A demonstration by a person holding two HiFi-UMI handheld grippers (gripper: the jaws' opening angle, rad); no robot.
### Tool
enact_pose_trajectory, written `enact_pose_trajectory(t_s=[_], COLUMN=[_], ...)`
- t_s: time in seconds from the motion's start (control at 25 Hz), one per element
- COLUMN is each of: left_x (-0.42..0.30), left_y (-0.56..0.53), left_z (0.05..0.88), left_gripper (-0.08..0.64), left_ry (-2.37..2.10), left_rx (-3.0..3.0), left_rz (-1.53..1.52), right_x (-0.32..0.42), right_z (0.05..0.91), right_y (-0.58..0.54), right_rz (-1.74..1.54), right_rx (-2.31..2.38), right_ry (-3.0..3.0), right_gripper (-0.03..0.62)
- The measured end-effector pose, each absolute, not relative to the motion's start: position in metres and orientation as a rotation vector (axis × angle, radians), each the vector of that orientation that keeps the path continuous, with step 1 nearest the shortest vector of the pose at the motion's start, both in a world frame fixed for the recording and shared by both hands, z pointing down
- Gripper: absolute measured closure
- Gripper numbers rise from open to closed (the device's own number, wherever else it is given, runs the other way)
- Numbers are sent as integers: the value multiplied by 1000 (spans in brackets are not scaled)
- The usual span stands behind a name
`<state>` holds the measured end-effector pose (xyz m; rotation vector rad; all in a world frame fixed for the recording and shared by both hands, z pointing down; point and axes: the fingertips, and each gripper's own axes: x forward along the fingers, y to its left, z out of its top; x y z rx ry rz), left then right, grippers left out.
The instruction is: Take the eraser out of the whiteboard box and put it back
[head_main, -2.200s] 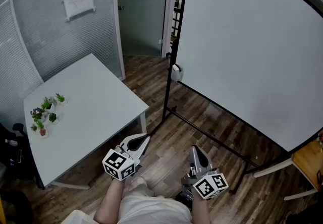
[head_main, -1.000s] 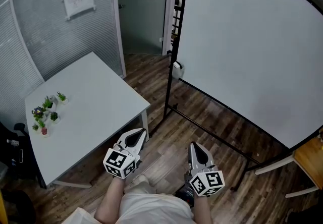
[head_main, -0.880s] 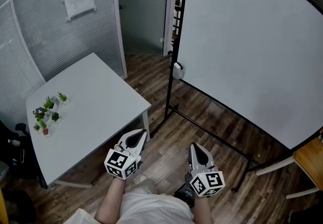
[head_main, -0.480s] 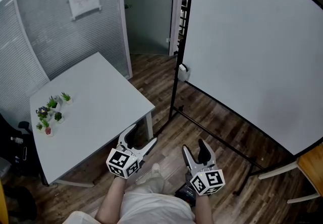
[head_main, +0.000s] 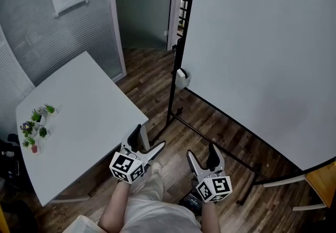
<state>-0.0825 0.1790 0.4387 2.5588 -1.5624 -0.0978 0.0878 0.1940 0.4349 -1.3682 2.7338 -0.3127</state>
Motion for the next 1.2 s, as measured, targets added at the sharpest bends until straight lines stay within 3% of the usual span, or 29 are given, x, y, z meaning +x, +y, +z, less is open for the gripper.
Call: enact_pose_trajectory(t_s=[0.64,1.2], left_x=[-83,-85], left_y=[-78,-149], left_z=[450,457], left_gripper=[93,100], left_ry=[-1351,-1245], left_rx=[2635,2667], left_rz=[16,7], right_x=[64,65], right_z=[451,450], right_y=[-36,-90], right_rz=[-372,-339], right_rx=[-1539,-1676], right_ry=[2753,2719], right_gripper=[216,216])
